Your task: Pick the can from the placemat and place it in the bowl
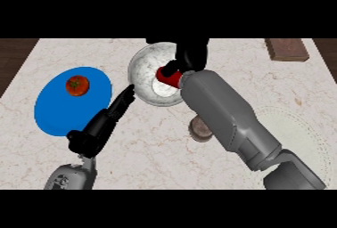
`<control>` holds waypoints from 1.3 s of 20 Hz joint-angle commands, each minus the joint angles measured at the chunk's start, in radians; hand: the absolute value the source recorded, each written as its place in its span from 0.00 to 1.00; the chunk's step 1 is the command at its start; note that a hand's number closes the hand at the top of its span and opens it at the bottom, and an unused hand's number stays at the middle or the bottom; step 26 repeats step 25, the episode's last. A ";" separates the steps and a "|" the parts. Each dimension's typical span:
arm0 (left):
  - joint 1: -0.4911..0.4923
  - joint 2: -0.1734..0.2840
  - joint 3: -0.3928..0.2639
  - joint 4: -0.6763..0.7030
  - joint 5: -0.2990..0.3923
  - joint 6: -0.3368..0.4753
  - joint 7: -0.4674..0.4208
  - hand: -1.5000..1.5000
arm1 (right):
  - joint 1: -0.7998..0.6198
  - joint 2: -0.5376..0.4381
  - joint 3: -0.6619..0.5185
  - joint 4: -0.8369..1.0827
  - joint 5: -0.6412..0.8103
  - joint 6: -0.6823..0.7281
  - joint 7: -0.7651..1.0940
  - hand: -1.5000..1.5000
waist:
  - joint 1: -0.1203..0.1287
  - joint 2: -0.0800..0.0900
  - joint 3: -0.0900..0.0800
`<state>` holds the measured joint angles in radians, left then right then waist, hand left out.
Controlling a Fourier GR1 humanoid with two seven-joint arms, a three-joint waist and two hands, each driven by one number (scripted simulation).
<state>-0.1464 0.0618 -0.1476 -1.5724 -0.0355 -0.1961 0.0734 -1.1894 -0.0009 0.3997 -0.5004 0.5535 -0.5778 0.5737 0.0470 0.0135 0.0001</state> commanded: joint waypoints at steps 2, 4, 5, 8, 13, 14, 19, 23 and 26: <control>0.057 0.006 0.009 0.014 -0.002 -0.002 -0.062 0.50 | 0.003 -0.022 -0.095 -0.022 -0.033 -0.190 -0.034 0.00 | -0.021 -0.006 0.000; 0.023 0.042 0.048 -0.033 0.025 -0.017 0.010 0.50 | 0.043 -0.037 -0.141 -0.050 -0.073 -0.214 -0.071 0.00 | -0.029 -0.010 0.001; 0.042 -0.035 -0.033 -0.047 -0.034 0.045 0.025 0.50 | 0.052 -0.054 -0.163 -0.047 -0.087 -0.218 -0.082 0.00 | -0.031 -0.010 0.001; 0.076 0.034 0.036 -0.050 0.013 -0.012 -0.020 0.50 | 0.110 -0.069 -0.188 -0.143 -0.112 -0.191 -0.081 0.00 | -0.044 -0.016 0.000; 0.069 0.006 0.018 -0.031 -0.014 0.020 0.001 0.50 | 0.322 -0.183 -0.225 -0.331 -0.152 -0.212 -0.154 0.00 | -0.067 -0.020 0.001; 0.063 0.052 0.076 -0.037 0.046 -0.030 -0.007 0.50 | 0.376 -0.197 -0.230 -0.389 -0.173 -0.199 -0.186 0.00 | -0.068 -0.021 0.001; 0.085 0.042 0.069 -0.049 0.028 -0.013 -0.020 0.50 | 0.628 -0.311 -0.284 -0.645 -0.274 -0.128 -0.295 0.00 | -0.072 -0.020 0.001; 0.075 0.039 0.077 -0.065 0.036 -0.015 -0.007 0.50 | 0.785 -0.398 -0.316 -0.851 -0.371 0.028 -0.295 0.00 | -0.073 -0.021 0.000; 0.103 -0.014 0.003 -0.090 -0.029 0.034 0.008 0.50 | 0.829 -0.433 -0.359 -0.893 -0.412 0.080 -0.325 0.00 | -0.062 -0.019 0.000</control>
